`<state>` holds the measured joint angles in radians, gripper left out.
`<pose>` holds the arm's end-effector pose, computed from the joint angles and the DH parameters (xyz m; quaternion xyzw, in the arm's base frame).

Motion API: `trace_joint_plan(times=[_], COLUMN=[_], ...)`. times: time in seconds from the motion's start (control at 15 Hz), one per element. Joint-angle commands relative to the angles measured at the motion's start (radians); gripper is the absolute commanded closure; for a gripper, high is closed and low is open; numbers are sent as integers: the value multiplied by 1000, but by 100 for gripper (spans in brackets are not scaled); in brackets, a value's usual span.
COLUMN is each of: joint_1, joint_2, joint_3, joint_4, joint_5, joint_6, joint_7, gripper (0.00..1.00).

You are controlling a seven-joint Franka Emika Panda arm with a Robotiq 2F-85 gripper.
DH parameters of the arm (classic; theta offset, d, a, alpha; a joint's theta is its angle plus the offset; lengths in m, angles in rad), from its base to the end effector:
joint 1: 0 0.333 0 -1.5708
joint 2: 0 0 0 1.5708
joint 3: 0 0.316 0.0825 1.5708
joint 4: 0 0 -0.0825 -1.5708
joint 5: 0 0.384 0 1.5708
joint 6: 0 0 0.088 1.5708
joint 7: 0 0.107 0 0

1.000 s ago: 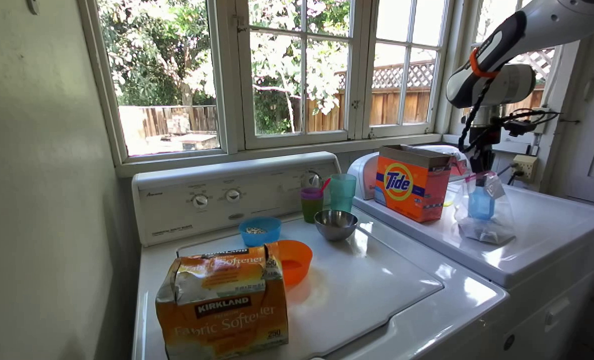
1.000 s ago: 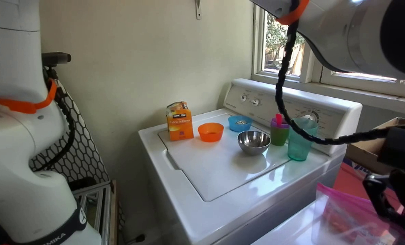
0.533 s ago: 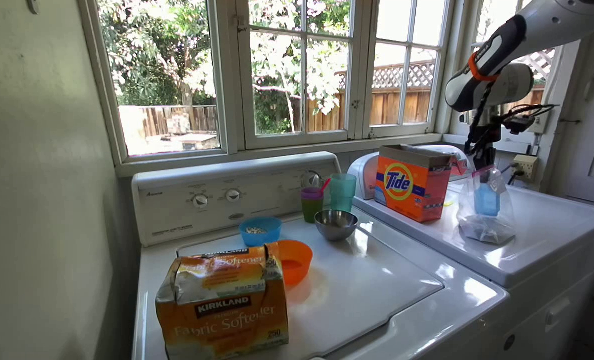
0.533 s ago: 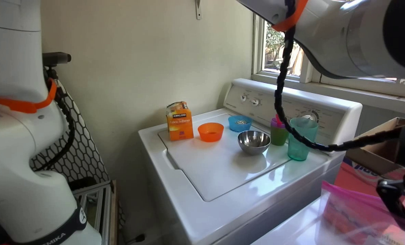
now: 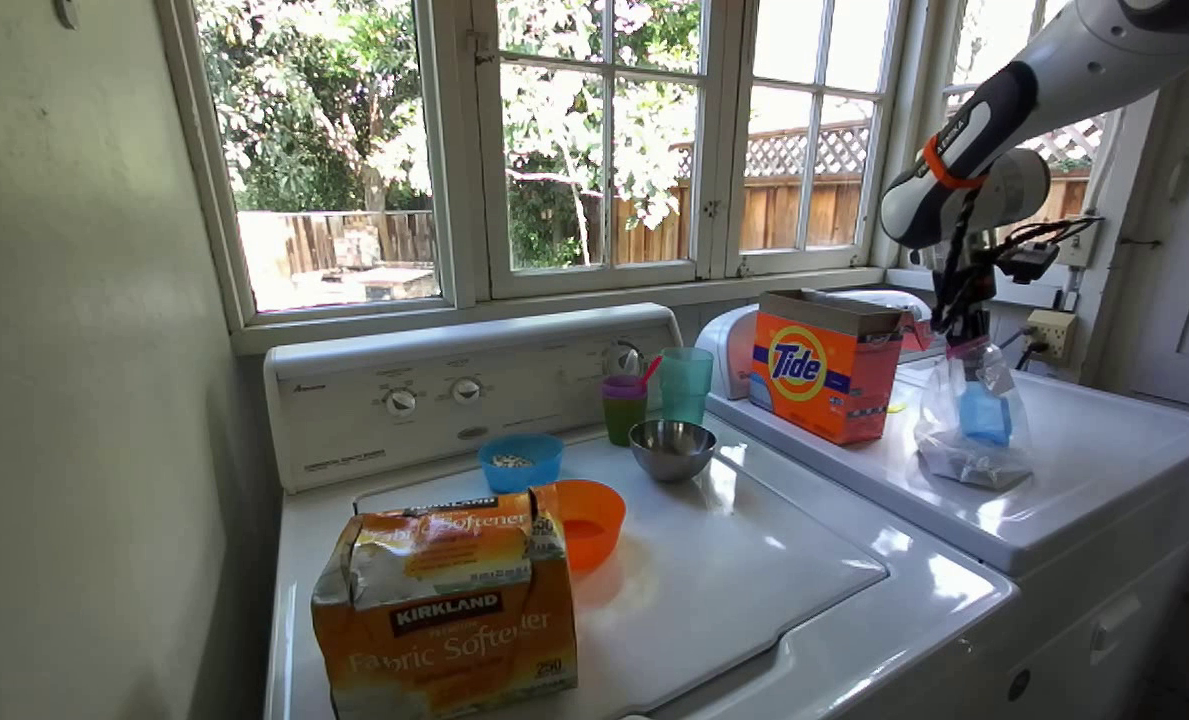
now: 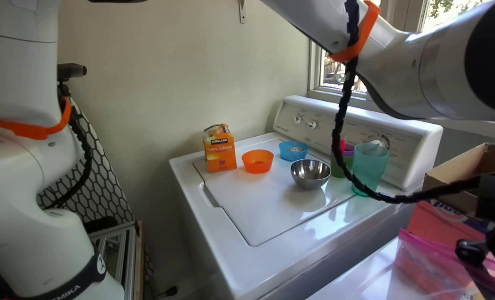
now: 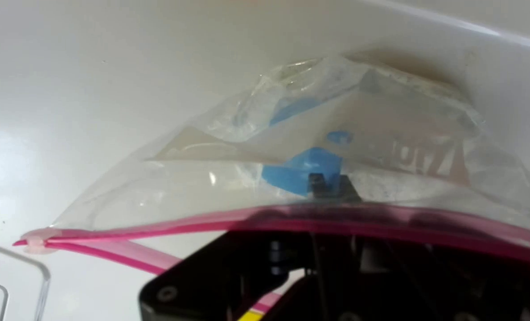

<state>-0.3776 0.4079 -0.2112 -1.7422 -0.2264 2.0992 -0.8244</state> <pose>0.5418 -0.3604 0.3450 0.9733 0.1821 -0.1066 0.0901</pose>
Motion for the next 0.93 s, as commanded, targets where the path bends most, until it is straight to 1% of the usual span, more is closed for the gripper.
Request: trace_joint_plan(times=[0.0,0.33,0.6,0.87], joint_1=[3,-14,-24,-36], joint_2=[24,36,53,75], joint_3=[0,26,35,39], joint_4=[-12,15,54,102], joint_5=[-15,61,126,180], joint_6=[16,-54,-193,-308], joint_7=[4,-24,-37,-51], gripper=[98,98,98,98])
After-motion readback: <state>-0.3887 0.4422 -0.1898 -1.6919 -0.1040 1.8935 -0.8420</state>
